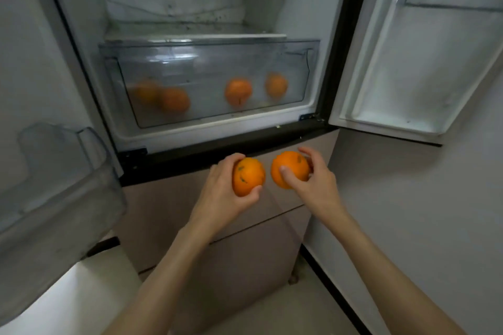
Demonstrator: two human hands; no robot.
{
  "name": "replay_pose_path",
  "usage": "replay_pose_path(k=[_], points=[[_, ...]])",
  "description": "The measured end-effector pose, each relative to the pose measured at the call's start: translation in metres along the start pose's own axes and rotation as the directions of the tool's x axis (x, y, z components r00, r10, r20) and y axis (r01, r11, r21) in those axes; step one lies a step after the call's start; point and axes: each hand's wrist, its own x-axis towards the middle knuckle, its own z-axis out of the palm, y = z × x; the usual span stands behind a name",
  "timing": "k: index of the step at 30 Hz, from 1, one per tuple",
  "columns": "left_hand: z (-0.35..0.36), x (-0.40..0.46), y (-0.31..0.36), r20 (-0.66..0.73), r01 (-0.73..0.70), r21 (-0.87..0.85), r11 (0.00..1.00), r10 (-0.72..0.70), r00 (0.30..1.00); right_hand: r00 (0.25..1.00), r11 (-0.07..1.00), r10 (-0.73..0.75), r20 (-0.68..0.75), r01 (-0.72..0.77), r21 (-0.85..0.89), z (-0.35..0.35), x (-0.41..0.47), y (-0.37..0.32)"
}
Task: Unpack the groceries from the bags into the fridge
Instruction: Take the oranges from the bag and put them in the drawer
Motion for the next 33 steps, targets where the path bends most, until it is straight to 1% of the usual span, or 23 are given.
replay_pose_path(k=[4,7,9,10,12,13,16,19,22,23,25,27,28,31,33], points=[[-0.006,0.070,0.007,-0.215,-0.062,0.029,0.998,0.067,0.974,0.992,0.987,-0.108,-0.066,0.115,0.115,-0.003,0.070,-0.016],[-0.019,0.118,0.020,-0.361,-0.134,0.083,0.988,0.155,0.920,0.975,0.957,-0.217,-0.050,0.223,0.188,-0.009,0.125,-0.034],[-0.031,0.148,0.031,-0.446,-0.142,0.117,0.983,0.180,0.877,0.955,0.931,-0.292,-0.047,0.295,0.215,-0.013,0.161,-0.050],[-0.037,0.163,0.037,-0.484,-0.143,0.135,0.980,0.191,0.854,0.942,0.916,-0.330,-0.069,0.337,0.218,-0.015,0.178,-0.060],[-0.051,0.192,0.046,-0.544,-0.143,0.199,0.970,0.230,0.807,0.901,0.877,-0.416,-0.125,0.434,0.208,-0.016,0.212,-0.080],[-0.058,0.205,0.049,-0.557,-0.130,0.236,0.963,0.244,0.794,0.881,0.860,-0.456,-0.129,0.473,0.193,-0.015,0.227,-0.089],[-0.080,0.239,0.053,-0.558,-0.024,0.294,0.956,0.192,0.807,0.846,0.835,-0.526,-0.088,0.534,0.135,-0.009,0.269,-0.112],[-0.097,0.263,0.043,-0.525,0.131,0.339,0.932,0.072,0.848,0.849,0.844,-0.528,-0.032,0.529,0.088,0.001,0.302,-0.126],[-0.101,0.277,0.029,-0.501,0.302,0.338,0.891,-0.101,0.860,0.875,0.876,-0.482,0.048,0.482,0.004,0.014,0.324,-0.127],[-0.100,0.280,0.025,-0.494,0.367,0.360,0.858,-0.159,0.855,0.895,0.896,-0.439,0.077,0.443,-0.043,0.019,0.328,-0.125],[-0.096,0.284,0.018,-0.486,0.461,0.444,0.768,-0.225,0.844,0.924,0.901,-0.354,0.144,0.379,-0.213,0.026,0.333,-0.122],[-0.095,0.287,0.016,-0.467,0.493,0.490,0.719,-0.261,0.845,0.929,0.846,-0.291,0.230,0.362,-0.390,0.031,0.336,-0.122],[-0.096,0.288,0.017,-0.454,0.501,0.505,0.703,-0.277,0.847,0.929,0.819,-0.269,0.256,0.360,-0.447,0.032,0.337,-0.123],[-0.095,0.287,0.020,-0.446,0.492,0.548,0.677,-0.262,0.856,0.934,0.786,-0.230,0.272,0.343,-0.514,0.034,0.339,-0.124],[-0.094,0.283,0.021,-0.461,0.487,0.570,0.662,-0.232,0.856,0.932,0.761,-0.235,0.277,0.354,-0.544,0.035,0.340,-0.123]])
